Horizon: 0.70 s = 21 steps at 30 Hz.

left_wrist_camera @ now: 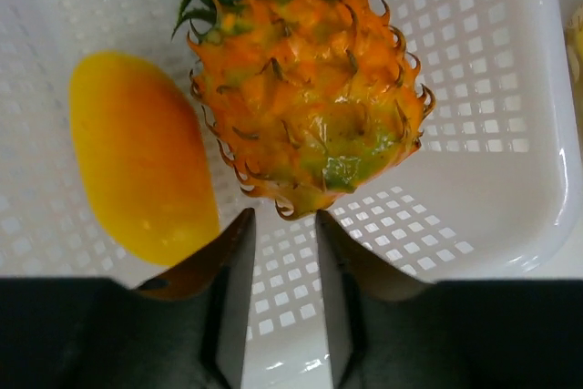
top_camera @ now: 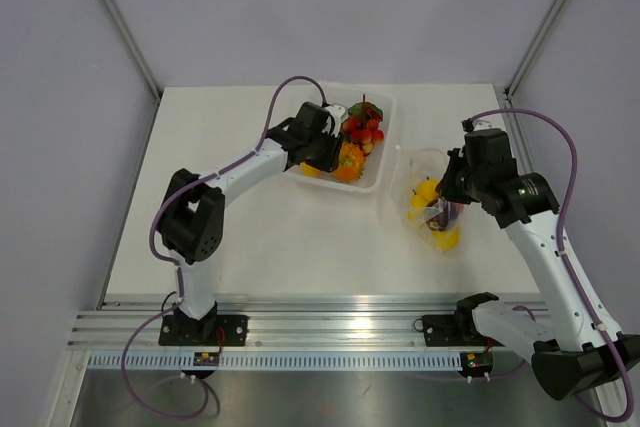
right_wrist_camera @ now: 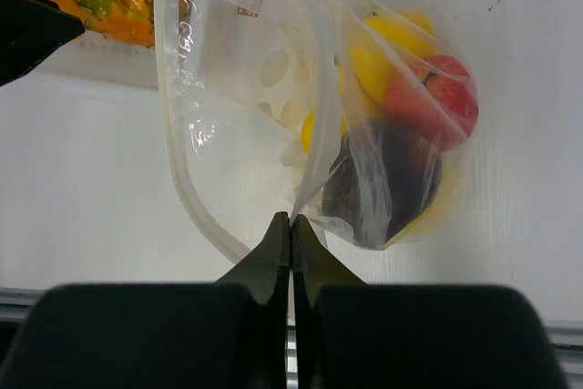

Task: Place the food in the zip-top bag and seal the zipper
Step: Pick up the fake fruit from the bin.

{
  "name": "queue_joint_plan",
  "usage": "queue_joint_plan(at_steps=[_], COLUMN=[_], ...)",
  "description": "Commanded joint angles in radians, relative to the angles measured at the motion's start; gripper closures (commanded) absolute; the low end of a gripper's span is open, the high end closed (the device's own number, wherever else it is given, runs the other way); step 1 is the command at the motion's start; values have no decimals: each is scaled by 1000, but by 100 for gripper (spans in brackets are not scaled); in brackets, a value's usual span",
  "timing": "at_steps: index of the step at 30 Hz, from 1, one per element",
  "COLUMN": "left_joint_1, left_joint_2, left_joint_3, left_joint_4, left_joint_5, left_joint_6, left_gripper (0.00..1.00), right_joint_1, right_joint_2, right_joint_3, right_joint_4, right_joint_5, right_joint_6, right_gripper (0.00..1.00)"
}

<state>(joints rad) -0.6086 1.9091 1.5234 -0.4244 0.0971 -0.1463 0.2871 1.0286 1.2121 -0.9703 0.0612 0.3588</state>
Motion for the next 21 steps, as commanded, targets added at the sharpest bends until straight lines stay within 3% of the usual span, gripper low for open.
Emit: queue_joint_plan(at_steps=[1, 5, 8, 11, 16, 21], left_joint_1=[0, 1, 1, 1, 4, 4], left_joint_2=[-38, -51, -41, -7, 70, 171], left_joint_3=[55, 87, 121, 147, 198, 253], left_joint_4=[32, -31, -89, -120, -128, -165], left_joint_5=[1, -179, -313, -379, -395, -405], left_joint_6=[-13, -82, -163, -215, -213, -203], left_gripper=[59, 54, 43, 40, 28, 29], right_joint_1=[-3, -3, -3, -3, -3, -3], right_joint_2=[-13, 4, 13, 25, 24, 13], right_joint_3=[9, 7, 3, 6, 6, 1], right_joint_4=[15, 28, 39, 42, 39, 31], right_joint_5=[0, -12, -15, -23, -23, -12], right_joint_6=[2, 3, 0, 0, -3, 0], right_gripper=[100, 100, 100, 100, 100, 100])
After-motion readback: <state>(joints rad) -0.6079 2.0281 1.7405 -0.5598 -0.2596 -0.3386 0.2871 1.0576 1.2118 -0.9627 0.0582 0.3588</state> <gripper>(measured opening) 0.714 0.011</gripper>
